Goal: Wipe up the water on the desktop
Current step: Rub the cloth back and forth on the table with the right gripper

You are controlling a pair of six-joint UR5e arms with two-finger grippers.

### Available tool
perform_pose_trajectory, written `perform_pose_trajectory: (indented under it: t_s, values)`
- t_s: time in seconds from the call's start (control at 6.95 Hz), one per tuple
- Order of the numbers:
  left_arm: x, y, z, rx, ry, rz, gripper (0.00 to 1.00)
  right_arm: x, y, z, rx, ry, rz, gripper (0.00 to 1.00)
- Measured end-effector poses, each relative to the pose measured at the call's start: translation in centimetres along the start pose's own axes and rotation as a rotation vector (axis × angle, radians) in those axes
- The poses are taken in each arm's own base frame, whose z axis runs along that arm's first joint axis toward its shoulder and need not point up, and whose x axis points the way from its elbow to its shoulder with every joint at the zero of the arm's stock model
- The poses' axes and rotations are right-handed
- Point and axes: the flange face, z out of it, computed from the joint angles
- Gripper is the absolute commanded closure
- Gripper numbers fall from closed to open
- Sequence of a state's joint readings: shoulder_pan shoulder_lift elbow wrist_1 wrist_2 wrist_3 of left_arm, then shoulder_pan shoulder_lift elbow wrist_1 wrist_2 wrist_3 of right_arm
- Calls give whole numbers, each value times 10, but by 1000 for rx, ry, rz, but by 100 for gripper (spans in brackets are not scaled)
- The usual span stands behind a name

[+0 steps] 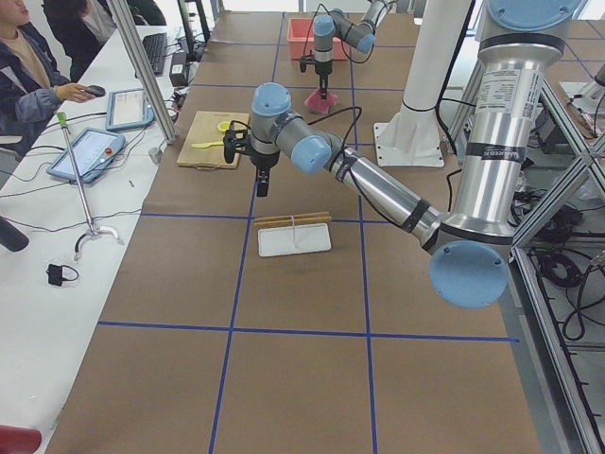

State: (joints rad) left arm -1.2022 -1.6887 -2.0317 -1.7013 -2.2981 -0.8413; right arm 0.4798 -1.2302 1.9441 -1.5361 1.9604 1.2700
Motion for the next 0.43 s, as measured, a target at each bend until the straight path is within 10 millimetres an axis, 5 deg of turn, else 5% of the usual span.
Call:
perform_pose_trajectory:
  t_s: [0.14,0.29,0.43]
  values:
    - [-9,2,-3,-4,0,4,2,-26,8,-4,-6,-5,27,100]
    - [-20,4,-5,-6,-6,25,2,-19,7,-4,-6,10,34,100]
    - [-34,5,-9,-2,-15,44,2,20,2,-3,-6,45,13,100]
